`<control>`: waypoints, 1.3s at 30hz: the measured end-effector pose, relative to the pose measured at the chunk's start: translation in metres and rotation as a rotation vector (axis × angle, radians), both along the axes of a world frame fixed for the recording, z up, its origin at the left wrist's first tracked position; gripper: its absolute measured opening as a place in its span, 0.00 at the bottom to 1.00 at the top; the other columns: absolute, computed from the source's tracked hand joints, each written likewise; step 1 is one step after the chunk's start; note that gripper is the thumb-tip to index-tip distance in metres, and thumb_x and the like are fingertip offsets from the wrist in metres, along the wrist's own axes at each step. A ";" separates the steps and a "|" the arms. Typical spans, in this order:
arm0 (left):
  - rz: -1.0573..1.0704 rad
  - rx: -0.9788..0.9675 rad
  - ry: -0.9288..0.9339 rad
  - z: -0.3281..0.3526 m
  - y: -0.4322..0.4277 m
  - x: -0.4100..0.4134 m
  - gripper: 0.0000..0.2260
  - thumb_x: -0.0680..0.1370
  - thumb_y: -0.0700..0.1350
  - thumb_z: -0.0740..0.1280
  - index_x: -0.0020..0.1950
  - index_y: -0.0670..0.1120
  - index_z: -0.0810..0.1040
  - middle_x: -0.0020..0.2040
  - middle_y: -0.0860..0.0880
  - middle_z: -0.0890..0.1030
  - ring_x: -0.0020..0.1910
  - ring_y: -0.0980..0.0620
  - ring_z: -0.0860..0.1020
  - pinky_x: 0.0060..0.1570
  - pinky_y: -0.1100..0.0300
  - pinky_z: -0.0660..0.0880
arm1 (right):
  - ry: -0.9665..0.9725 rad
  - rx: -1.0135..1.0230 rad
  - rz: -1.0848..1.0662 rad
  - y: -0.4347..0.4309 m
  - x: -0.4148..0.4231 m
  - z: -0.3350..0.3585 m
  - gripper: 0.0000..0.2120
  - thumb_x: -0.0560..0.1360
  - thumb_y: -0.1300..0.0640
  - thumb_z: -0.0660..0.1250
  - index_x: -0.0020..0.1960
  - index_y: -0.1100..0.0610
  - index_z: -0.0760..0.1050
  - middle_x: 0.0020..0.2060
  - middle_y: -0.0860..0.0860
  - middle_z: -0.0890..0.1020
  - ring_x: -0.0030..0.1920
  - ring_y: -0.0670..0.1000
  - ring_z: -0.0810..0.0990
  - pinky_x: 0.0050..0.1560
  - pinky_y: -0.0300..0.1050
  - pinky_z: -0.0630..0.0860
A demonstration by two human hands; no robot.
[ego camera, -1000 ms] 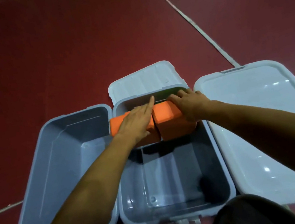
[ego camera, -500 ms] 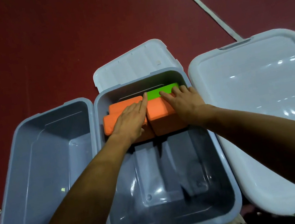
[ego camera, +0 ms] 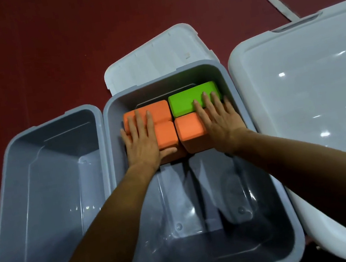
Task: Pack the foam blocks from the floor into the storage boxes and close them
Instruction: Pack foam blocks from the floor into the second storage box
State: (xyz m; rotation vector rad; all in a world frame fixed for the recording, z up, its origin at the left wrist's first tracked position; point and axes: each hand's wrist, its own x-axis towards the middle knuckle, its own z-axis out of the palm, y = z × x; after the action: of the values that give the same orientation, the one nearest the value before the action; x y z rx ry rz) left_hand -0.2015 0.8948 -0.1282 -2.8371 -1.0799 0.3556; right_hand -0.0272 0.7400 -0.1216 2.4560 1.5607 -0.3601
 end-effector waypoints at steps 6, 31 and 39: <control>0.043 -0.041 -0.084 -0.016 0.013 0.006 0.59 0.65 0.77 0.64 0.82 0.50 0.38 0.81 0.35 0.44 0.79 0.33 0.43 0.76 0.35 0.46 | 0.152 0.072 -0.041 0.012 0.009 -0.006 0.59 0.70 0.39 0.69 0.80 0.56 0.29 0.78 0.63 0.34 0.78 0.66 0.34 0.77 0.66 0.42; -0.076 -0.130 0.080 0.006 0.003 0.009 0.59 0.68 0.75 0.66 0.81 0.47 0.35 0.82 0.44 0.39 0.81 0.41 0.41 0.77 0.40 0.42 | -0.088 -0.029 0.150 0.003 0.007 0.010 0.43 0.80 0.42 0.56 0.80 0.63 0.37 0.78 0.68 0.45 0.79 0.68 0.44 0.78 0.64 0.43; -0.239 -0.255 0.018 0.094 -0.034 0.064 0.56 0.71 0.71 0.67 0.82 0.45 0.37 0.82 0.46 0.40 0.81 0.45 0.42 0.79 0.45 0.48 | -0.105 -0.065 0.166 -0.016 0.012 0.098 0.39 0.82 0.42 0.51 0.81 0.64 0.39 0.79 0.65 0.42 0.79 0.67 0.46 0.78 0.64 0.44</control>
State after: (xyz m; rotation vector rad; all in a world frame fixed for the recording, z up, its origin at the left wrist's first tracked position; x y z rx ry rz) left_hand -0.1374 0.8611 -0.0338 -3.1331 -0.7259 0.5307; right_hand -0.0152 0.7235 -0.0238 2.2398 1.6660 -0.2460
